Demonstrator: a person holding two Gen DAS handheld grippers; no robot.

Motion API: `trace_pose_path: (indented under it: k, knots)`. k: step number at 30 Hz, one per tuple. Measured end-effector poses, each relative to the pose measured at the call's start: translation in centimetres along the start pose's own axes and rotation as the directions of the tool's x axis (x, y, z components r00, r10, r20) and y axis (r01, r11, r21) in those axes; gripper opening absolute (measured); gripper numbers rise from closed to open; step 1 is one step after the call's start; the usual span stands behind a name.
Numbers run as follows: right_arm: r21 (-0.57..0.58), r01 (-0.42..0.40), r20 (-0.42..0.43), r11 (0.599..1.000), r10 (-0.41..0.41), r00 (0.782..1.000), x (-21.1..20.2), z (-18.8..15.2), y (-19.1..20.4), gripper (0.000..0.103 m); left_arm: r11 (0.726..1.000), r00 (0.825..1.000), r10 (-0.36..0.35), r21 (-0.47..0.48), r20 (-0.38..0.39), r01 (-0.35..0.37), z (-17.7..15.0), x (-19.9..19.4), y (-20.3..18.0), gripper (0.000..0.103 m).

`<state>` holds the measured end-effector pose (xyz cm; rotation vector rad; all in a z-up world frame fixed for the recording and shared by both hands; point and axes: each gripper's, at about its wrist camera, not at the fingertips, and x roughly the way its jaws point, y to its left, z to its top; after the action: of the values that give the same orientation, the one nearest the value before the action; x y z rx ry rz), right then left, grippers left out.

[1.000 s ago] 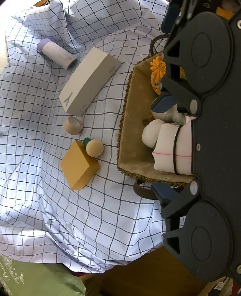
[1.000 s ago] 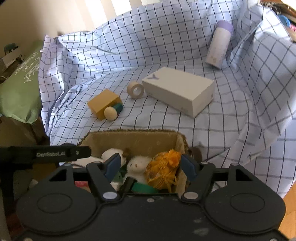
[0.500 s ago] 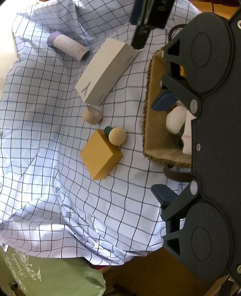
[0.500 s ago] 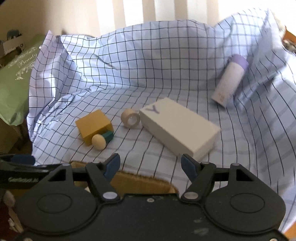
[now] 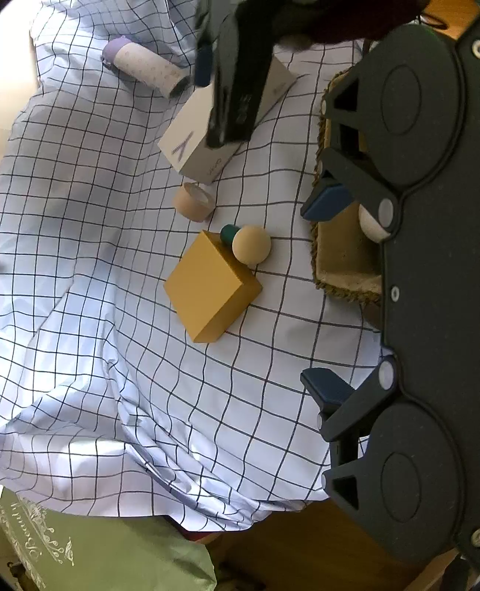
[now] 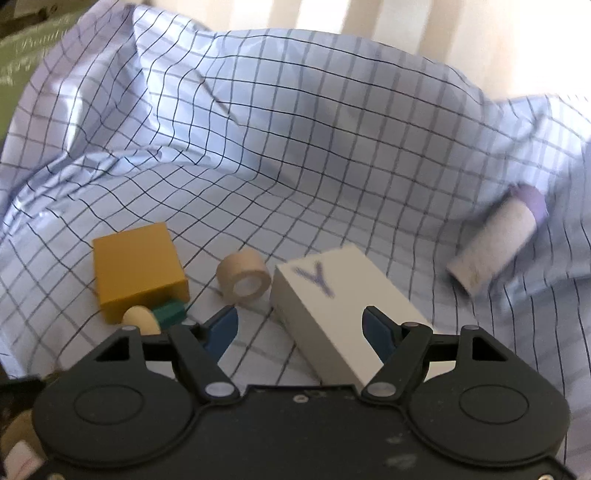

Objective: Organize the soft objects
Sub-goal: 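Grasp the beige tape roll with the right tool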

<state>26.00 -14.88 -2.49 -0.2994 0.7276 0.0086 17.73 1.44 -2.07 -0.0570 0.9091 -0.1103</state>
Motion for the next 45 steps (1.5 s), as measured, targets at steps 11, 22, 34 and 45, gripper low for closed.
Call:
trace_pose_path:
  k: [11, 22, 34, 45]
  knots:
    - [-0.090, 0.045, -0.044, 0.995, -0.049, 0.998, 6.1, 2.8, 2.7, 0.074, 1.000, 1.000, -0.012, -0.028, -0.014, 0.012, 0.9, 1.6, 1.5, 0.083]
    - [-0.109, 0.085, -0.040, 0.990, -0.089, 0.995, 11.2, 5.8, 3.0, 0.075, 0.999, 0.999, -0.028, -0.042, -0.025, 0.027, 1.3, 2.7, 2.0, 0.083]
    - [-0.138, -0.160, -0.095, 0.978, 0.147, 0.985, 11.1, 7.3, 2.2, 0.074, 0.998, 0.999, -0.035, -0.044, -0.036, 0.034, 1.5, 3.4, 2.1, 0.083]
    - [-0.180, -0.234, -0.214, 0.955, 0.195, 0.957, 14.2, 7.1, 3.3, 0.067, 0.999, 0.999, -0.026, -0.040, -0.043, 0.024, 1.9, 3.7, 2.1, 0.083]
